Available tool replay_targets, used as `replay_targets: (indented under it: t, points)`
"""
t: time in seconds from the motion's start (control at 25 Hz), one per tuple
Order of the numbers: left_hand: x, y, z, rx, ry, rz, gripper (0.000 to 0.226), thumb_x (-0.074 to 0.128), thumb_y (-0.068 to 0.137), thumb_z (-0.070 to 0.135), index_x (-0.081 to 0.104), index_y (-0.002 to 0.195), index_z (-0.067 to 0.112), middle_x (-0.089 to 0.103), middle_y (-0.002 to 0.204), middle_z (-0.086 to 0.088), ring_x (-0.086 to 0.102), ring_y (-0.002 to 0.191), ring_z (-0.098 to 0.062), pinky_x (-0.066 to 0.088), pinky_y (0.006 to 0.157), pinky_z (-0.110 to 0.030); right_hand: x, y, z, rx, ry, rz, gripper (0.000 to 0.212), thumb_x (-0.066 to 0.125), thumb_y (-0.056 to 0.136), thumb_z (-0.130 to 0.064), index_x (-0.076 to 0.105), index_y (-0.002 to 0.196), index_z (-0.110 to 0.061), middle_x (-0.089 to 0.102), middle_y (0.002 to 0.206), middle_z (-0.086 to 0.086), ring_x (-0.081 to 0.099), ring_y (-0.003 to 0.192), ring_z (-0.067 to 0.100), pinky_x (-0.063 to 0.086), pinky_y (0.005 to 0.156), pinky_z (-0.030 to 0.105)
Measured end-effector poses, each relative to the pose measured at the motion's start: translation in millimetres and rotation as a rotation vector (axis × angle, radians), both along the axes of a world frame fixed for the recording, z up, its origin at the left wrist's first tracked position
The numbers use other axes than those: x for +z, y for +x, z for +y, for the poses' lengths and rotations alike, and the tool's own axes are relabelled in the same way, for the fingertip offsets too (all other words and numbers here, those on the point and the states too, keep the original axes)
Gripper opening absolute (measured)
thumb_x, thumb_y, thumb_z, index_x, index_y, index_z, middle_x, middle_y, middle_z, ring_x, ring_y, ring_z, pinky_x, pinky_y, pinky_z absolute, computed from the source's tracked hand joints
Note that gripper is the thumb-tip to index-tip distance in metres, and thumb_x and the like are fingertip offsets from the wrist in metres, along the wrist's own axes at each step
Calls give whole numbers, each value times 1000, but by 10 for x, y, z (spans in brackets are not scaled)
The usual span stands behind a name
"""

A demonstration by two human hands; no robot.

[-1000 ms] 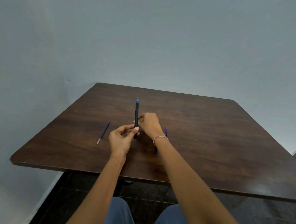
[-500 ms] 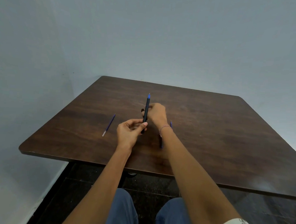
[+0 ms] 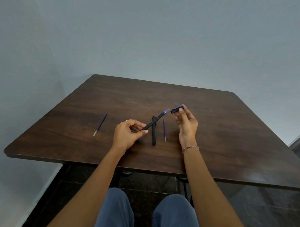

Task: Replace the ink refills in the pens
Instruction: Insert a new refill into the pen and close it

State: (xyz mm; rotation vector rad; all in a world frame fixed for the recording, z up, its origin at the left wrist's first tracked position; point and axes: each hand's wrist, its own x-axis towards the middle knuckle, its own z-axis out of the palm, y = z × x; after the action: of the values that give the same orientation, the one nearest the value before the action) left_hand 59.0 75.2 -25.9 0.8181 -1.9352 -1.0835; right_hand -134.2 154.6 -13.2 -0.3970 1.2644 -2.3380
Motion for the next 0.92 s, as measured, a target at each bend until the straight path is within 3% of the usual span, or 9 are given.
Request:
replay_targets:
  t: [0.4, 0.68, 0.8, 0.92]
  points:
    - [43, 13, 24, 37, -46, -76, 21, 82, 69, 21, 69, 82, 30, 67, 79, 11, 61, 72, 0, 47, 61, -12, -15, 23, -16, 133, -104, 24, 23, 64, 86, 0, 69, 104, -13, 75, 87, -2, 71, 80, 9, 56, 72, 20]
    - [27, 4, 15, 62, -73, -64, 22, 83, 68, 19, 68, 79, 31, 65, 77, 11, 59, 70, 7, 45, 60, -5, -23, 97, -43, 214, 47, 236, 22, 69, 84, -8, 69, 104, -17, 75, 86, -2, 69, 79, 10, 57, 75, 24]
    - [27, -1, 13, 70, -81, -32, 24, 83, 67, 18, 67, 77, 32, 65, 77, 12, 58, 72, 9, 44, 61, -4, -3, 147, -46, 203, 45, 333, 18, 70, 83, -11, 68, 101, -15, 75, 81, -1, 70, 73, 10, 57, 67, 22]
    - [19, -7, 24, 69, -122, -8, 25, 84, 66, 17, 67, 77, 30, 64, 77, 12, 59, 71, 6, 45, 62, -5, 6, 201, -46, 236, 51, 452, 29, 74, 79, -8, 63, 104, -15, 74, 73, 1, 70, 66, 11, 55, 62, 20]
